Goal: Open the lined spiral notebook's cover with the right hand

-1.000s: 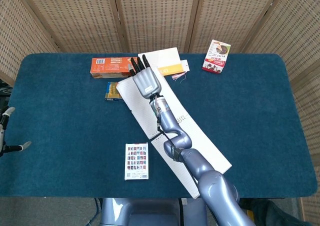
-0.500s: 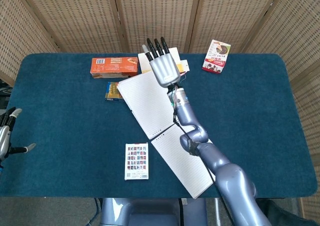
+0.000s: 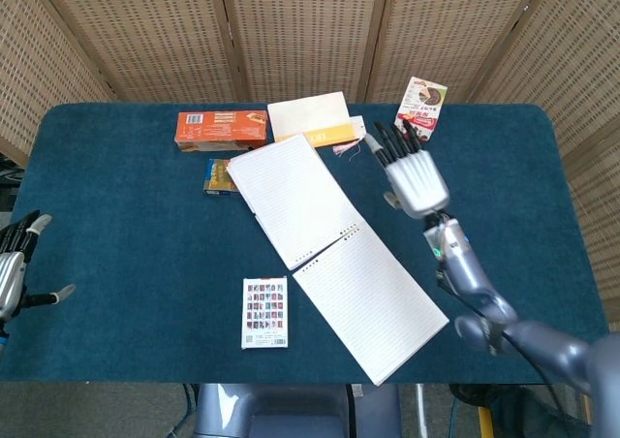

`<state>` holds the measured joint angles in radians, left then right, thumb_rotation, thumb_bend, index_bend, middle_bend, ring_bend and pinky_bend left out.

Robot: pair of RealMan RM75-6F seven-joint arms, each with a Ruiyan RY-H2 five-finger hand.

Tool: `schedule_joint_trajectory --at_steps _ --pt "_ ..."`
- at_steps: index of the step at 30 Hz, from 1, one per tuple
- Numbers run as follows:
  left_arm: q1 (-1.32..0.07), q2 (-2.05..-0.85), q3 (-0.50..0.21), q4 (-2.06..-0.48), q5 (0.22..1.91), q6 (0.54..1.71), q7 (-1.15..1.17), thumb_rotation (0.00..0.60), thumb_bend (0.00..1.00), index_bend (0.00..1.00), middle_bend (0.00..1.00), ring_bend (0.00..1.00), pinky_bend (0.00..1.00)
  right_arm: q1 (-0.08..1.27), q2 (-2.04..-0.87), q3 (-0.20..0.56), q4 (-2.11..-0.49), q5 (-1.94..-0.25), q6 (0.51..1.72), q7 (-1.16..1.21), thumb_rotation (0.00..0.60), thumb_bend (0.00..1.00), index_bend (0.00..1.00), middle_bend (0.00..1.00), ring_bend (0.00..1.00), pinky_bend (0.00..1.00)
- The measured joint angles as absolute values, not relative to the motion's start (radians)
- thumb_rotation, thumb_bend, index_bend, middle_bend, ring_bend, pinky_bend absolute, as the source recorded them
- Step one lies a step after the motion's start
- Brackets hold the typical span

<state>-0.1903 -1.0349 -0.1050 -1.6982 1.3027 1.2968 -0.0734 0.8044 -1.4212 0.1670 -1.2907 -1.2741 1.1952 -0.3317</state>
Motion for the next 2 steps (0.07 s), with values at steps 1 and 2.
schedule_joint_trajectory --at_steps 1,2 --pt "-0.187 -1.036 -0.101 -1.697 1.312 1.304 -0.075 0.600 0.00 0.00 0.00 0.00 0.00 0.751 -1.378 0.143 -1.352 -1.284 1.229 -0.332 0.600 0.00 0.00 0.00 0.00 0.00" --pt "-0.185 -1.038 -0.099 -1.697 1.319 1.309 -0.076 0.600 0.00 0.00 0.00 0.00 0.00 0.711 -1.348 0.124 -1.389 -1.293 1.257 -0.331 0.600 0.00 0.00 0.00 0.00 0.00"
